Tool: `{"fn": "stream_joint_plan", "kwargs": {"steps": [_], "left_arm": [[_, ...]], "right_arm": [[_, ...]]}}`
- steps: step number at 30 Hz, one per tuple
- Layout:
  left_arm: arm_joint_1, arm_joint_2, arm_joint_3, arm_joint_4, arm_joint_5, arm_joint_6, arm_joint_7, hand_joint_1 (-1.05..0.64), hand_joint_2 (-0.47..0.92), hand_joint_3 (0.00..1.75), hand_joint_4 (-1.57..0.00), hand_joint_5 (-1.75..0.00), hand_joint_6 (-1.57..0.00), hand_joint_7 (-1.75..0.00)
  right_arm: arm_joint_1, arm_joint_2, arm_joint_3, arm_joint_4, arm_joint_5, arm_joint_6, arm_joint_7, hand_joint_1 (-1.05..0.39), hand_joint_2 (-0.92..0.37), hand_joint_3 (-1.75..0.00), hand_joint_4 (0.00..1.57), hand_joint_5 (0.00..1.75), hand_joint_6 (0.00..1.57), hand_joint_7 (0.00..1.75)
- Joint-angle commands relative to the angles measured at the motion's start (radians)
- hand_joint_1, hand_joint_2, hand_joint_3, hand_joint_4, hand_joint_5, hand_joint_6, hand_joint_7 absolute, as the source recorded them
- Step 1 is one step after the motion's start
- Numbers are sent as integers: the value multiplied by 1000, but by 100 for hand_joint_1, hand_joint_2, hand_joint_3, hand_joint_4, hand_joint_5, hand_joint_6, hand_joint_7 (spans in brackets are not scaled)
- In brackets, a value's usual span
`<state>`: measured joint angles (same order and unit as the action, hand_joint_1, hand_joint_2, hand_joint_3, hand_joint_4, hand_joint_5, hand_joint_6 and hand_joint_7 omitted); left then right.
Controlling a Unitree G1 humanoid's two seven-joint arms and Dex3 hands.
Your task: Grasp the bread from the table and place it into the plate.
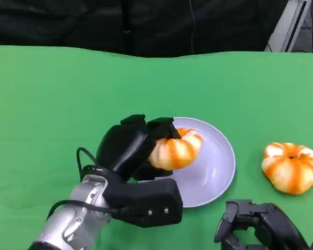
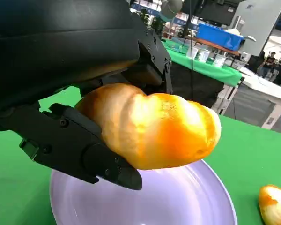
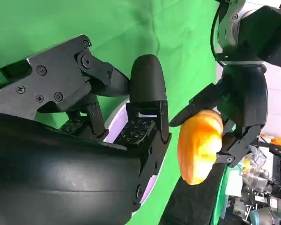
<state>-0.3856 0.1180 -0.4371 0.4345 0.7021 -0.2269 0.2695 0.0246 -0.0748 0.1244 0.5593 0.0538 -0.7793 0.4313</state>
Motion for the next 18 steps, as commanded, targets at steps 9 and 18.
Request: {"fn": "stream_joint_plan", "kwargs": {"steps": [9, 18], "left_arm": [[-104, -19, -39, 140, 3, -24, 9, -7, 83, 0, -53, -169, -63, -135], [-154, -30, -64, 244, 5, -68, 17, -7, 84, 0, -53, -168, -62, -134]], "right_arm": [[-1, -8, -2, 16, 6, -34, 4, -12, -59, -99, 85, 144, 87, 114], [5, -6, 2, -4, -5, -21, -12, -11, -58, -102, 85, 144, 88, 115]]}}
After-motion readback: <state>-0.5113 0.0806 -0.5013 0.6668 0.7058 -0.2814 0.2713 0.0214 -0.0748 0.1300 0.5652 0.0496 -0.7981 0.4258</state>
